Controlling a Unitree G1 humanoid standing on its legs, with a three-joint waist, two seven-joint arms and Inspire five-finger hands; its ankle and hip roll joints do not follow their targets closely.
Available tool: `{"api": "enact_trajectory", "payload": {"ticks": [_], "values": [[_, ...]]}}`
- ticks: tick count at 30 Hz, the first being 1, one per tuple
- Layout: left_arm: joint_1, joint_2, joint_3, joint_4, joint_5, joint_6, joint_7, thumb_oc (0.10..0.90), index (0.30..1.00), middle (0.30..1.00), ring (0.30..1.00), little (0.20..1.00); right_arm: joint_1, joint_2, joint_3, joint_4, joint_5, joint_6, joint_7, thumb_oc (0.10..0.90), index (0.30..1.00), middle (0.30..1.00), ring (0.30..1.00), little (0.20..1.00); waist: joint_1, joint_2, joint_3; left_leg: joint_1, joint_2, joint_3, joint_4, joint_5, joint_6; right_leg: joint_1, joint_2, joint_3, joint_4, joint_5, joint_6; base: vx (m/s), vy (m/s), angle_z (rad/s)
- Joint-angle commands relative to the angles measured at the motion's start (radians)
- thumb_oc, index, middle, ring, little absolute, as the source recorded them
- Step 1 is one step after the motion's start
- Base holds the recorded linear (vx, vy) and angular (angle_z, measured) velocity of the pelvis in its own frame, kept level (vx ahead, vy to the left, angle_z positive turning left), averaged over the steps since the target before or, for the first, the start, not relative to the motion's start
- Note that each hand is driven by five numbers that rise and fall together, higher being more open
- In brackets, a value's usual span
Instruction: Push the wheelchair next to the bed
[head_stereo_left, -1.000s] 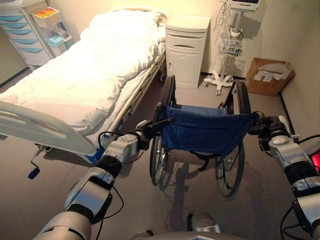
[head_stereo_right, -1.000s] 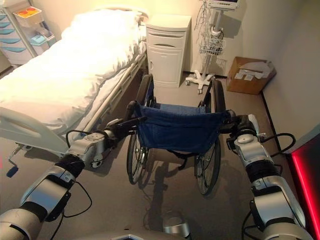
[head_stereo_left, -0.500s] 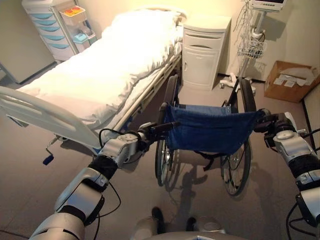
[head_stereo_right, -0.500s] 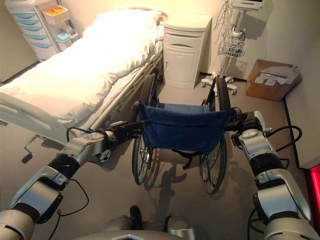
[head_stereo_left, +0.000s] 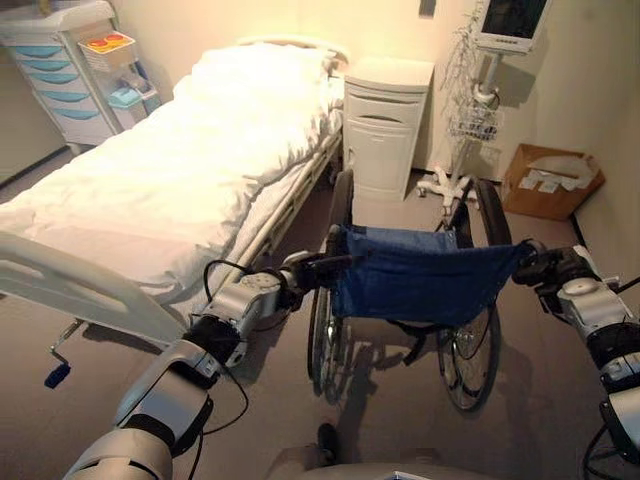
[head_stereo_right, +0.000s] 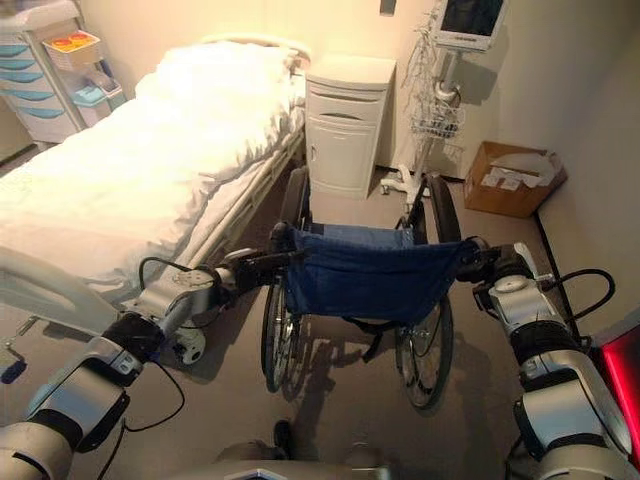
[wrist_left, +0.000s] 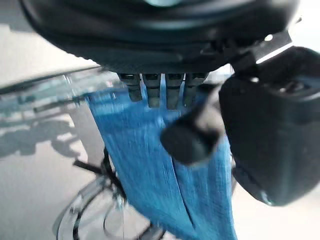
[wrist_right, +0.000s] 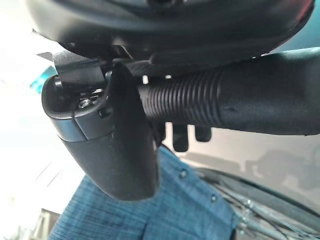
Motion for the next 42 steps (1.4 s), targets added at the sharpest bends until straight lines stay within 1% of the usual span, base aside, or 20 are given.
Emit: {"api": "enact_trajectory", "payload": {"ticks": [1, 4, 5, 6, 7, 8, 10, 14, 17, 21, 23, 24, 25, 28, 32, 34, 36, 38, 39, 42], "values": [[-0.151, 0.003, 0.066, -0.016, 0.018, -0.141, 0.020, 0.400, 0.300, 0.300, 0.300, 0.300, -0.179, 0.217, 0.073, -0.146, 0.033, -0.184, 0.096, 0.400, 0.300, 0.300, 0.300, 0.300, 0.099, 0.011, -0.001, 0.096, -0.015, 0.032, 0.060, -0.109, -0.038, -0.012, -0.021, 0.037, -0.252, 0.234, 0.055, 0.18, -0.047, -0.01], [-0.147, -0.005, 0.068, -0.023, 0.005, -0.147, 0.041, 0.400, 0.300, 0.300, 0.300, 0.300, -0.189, 0.198, 0.075, -0.165, 0.056, -0.187, 0.100, 0.400, 0.300, 0.300, 0.300, 0.300, 0.072, 0.003, 0.010, 0.144, -0.025, 0.013, 0.047, -0.139, -0.044, -0.075, -0.008, 0.015, -0.424, 0.252, 0.061, 0.21, -0.132, -0.24], [-0.125, -0.016, 0.065, -0.045, 0.010, -0.161, 0.066, 0.400, 0.300, 0.300, 0.300, 0.300, -0.183, 0.184, 0.077, -0.189, 0.064, -0.210, 0.102, 0.400, 0.300, 0.300, 0.300, 0.300, 0.042, -0.017, 0.021, 0.180, -0.048, -0.012, 0.052, -0.184, -0.046, -0.140, 0.015, 0.032, -0.589, 0.320, 0.092, 0.25, -0.164, 0.12], [-0.122, -0.017, 0.064, -0.047, 0.012, -0.164, 0.068, 0.400, 0.300, 0.300, 0.300, 0.300, -0.182, 0.182, 0.077, -0.193, 0.066, -0.212, 0.102, 0.400, 0.300, 0.300, 0.300, 0.300, 0.037, -0.021, 0.020, 0.181, -0.053, -0.016, 0.054, -0.188, -0.044, -0.150, 0.017, 0.036, -0.607, 0.336, 0.097, 0.44, -0.252, 0.64], [-0.102, -0.025, 0.056, -0.071, 0.011, -0.172, 0.073, 0.400, 0.300, 0.300, 0.300, 0.300, -0.181, 0.165, 0.070, -0.215, 0.077, -0.214, 0.098, 0.400, 0.300, 0.300, 0.300, 0.300, 0.012, -0.043, 0.029, 0.205, -0.083, -0.055, 0.072, -0.236, -0.033, -0.205, 0.028, 0.079, -0.714, 0.411, 0.129, 0.38, -0.200, 0.57], [-0.090, -0.031, 0.052, -0.083, 0.018, -0.175, 0.071, 0.400, 0.300, 0.300, 0.300, 0.300, -0.183, 0.158, 0.062, -0.218, 0.078, -0.213, 0.098, 0.400, 0.300, 0.300, 0.300, 0.300, 0.000, -0.047, 0.033, 0.223, -0.089, -0.076, 0.082, -0.260, -0.031, -0.227, 0.033, 0.095, -0.764, 0.432, 0.135, 0.48, -0.249, 0.69], [-0.078, -0.038, 0.046, -0.094, 0.023, -0.179, 0.063, 0.400, 0.300, 0.300, 0.300, 0.300, -0.188, 0.151, 0.049, -0.217, 0.075, -0.221, 0.102, 0.400, 0.300, 0.300, 0.300, 0.300, -0.012, -0.043, 0.038, 0.252, -0.086, -0.097, 0.092, -0.288, -0.029, -0.243, 0.039, 0.103, -0.790, 0.445, 0.135, 0.33, -0.199, 0.48], [-0.045, -0.026, 0.024, -0.137, 0.175, -0.205, 0.001, 0.400, 0.300, 0.300, 0.300, 0.300, -0.233, 0.130, 0.030, -0.184, 0.097, -0.222, 0.102, 0.400, 0.300, 0.300, 0.300, 0.300, -0.009, -0.035, 0.012, 0.284, -0.067, -0.108, 0.104, -0.328, -0.025, -0.225, 0.038, 0.119, -0.688, 0.413, 0.110, 0.28, -0.260, 0.41], [-0.045, -0.005, 0.003, -0.180, 0.150, -0.179, -0.003, 0.400, 0.300, 0.300, 0.300, 0.300, -0.272, 0.117, 0.047, -0.165, 0.113, -0.215, 0.108, 0.400, 0.300, 0.300, 0.300, 0.300, -0.013, -0.014, -0.030, 0.302, -0.009, -0.096, 0.146, -0.274, -0.074, -0.182, 0.076, 0.116, -0.660, 0.342, 0.067, 0.24, -0.288, 0.76], [-0.052, 0.014, 0.001, -0.213, 0.122, -0.156, 0.015, 0.400, 0.300, 0.300, 0.300, 0.300, -0.285, 0.119, 0.068, -0.180, 0.118, -0.209, 0.116, 0.400, 0.300, 0.300, 0.300, 0.300, -0.012, -0.009, -0.052, 0.272, 0.053, -0.064, 0.284, -0.103, -0.149, -0.124, 0.111, 0.073, -0.665, 0.278, 0.008, 0.22, -0.299, 0.43], [-0.049, 0.017, 0.007, -0.224, 0.105, -0.156, 0.028, 0.400, 0.300, 0.300, 0.300, 0.300, -0.282, 0.123, 0.073, -0.184, 0.109, -0.217, 0.117, 0.400, 0.300, 0.300, 0.300, 0.300, -0.002, -0.018, -0.050, 0.216, 0.078, -0.033, 0.424, -0.031, -0.185, -0.074, 0.118, 0.047, -0.672, 0.244, -0.023, 0.21, -0.281, 0.49], [-0.048, 0.016, 0.008, -0.224, 0.102, -0.156, 0.030, 0.400, 0.300, 0.300, 0.300, 0.300, -0.281, 0.124, 0.074, -0.184, 0.107, -0.218, 0.117, 0.400, 0.300, 0.300, 0.300, 0.300, -0.001, -0.019, -0.049, 0.208, 0.080, -0.031, 0.439, -0.028, -0.187, -0.069, 0.118, 0.045, -0.673, 0.241, -0.026, 0.21, -0.233, 0.28], [-0.043, 0.012, 0.009, -0.219, 0.102, -0.165, 0.033, 0.400, 0.300, 0.300, 0.300, 0.300, -0.285, 0.123, 0.081, -0.181, 0.103, -0.222, 0.117, 0.400, 0.300, 0.300, 0.300, 0.300, 0.003, -0.031, -0.045, 0.167, 0.093, -0.020, 0.544, -0.026, -0.191, -0.049, 0.122, 0.056, -0.667, 0.221, -0.043, 0.18, -0.168, 0.17], [-0.032, 0.003, 0.018, -0.207, 0.105, -0.180, 0.022, 0.400, 0.300, 0.300, 0.300, 0.300, -0.284, 0.115, 0.083, -0.176, 0.097, -0.227, 0.115, 0.400, 0.300, 0.300, 0.300, 0.300, 0.015, -0.043, -0.036, 0.097, 0.117, -0.011, 0.629, -0.037, -0.186, -0.010, 0.129, 0.062, -0.663, 0.198, -0.057, 0.21, -0.159, -0.07], [-0.038, 0.000, 0.023, -0.192, 0.117, -0.192, 0.012, 0.400, 0.300, 0.300, 0.300, 0.300, -0.303, 0.113, 0.086, -0.159, 0.100, -0.215, 0.090, 0.400, 0.300, 0.300, 0.300, 0.300, 0.037, -0.043, -0.020, 0.056, 0.125, 0.016, 0.426, -0.067, -0.156, 0.039, 0.147, 0.076, -0.648, 0.155, -0.044, 0.24, -0.037, 0.12], [-0.044, 0.001, 0.022, -0.186, 0.109, -0.197, 0.016, 0.400, 0.300, 0.300, 0.300, 0.300, -0.316, 0.116, 0.088, -0.147, 0.107, -0.209, 0.077, 0.400, 0.300, 0.300, 0.300, 0.300, 0.054, -0.034, -0.011, 0.024, 0.123, 0.039, 0.253, -0.045, -0.156, 0.080, 0.164, 0.082, -0.655, 0.131, -0.038, 0.28, 0.040, 0.19], [-0.042, -0.002, 0.022, -0.185, 0.107, -0.197, 0.024, 0.400, 0.300, 0.300, 0.300, 0.300, -0.315, 0.117, 0.087, -0.145, 0.112, -0.211, 0.072, 0.400, 0.300, 0.300, 0.300, 0.300, 0.068, -0.029, -0.006, -0.007, 0.114, 0.039, 0.172, -0.033, -0.159, 0.111, 0.176, 0.090, -0.670, 0.120, -0.033, 0.28, 0.033, -0.01], [-0.008, 0.002, 0.021, -0.198, 0.104, -0.205, 0.046, 0.400, 0.300, 0.300, 0.300, 0.300, -0.295, 0.118, 0.088, -0.158, 0.121, -0.219, 0.078, 0.400, 0.300, 0.300, 0.300, 0.300, 0.105, -0.017, -0.004, -0.070, 0.101, 0.020, 0.003, 0.044, -0.171, 0.189, 0.199, 0.123, -0.710, 0.098, -0.022, 0.48, 0.064, -0.18], [0.024, 0.008, 0.030, -0.207, 0.109, -0.213, 0.057, 0.400, 0.300, 0.300, 0.300, 0.300, -0.278, 0.116, 0.089, -0.157, 0.121, -0.231, 0.095, 0.400, 0.300, 0.300, 0.300, 0.300, 0.126, -0.010, -0.007, -0.098, 0.110, 0.015, -0.072, 0.109, -0.180, 0.238, 0.210, 0.150, -0.731, 0.082, -0.020, 0.41, 0.065, -0.24], [0.058, 0.020, 0.055, -0.211, 0.094, -0.218, 0.063, 0.400, 0.300, 0.300, 0.300, 0.300, -0.257, 0.114, 0.087, -0.140, 0.110, -0.257, 0.129, 0.400, 0.300, 0.300, 0.300, 0.300, 0.148, -0.010, -0.014, -0.127, 0.116, 0.025, -0.076, 0.128, -0.178, 0.293, 0.203, 0.175, -0.735, 0.046, -0.015, 0.41, 0.095, -0.57]]}}
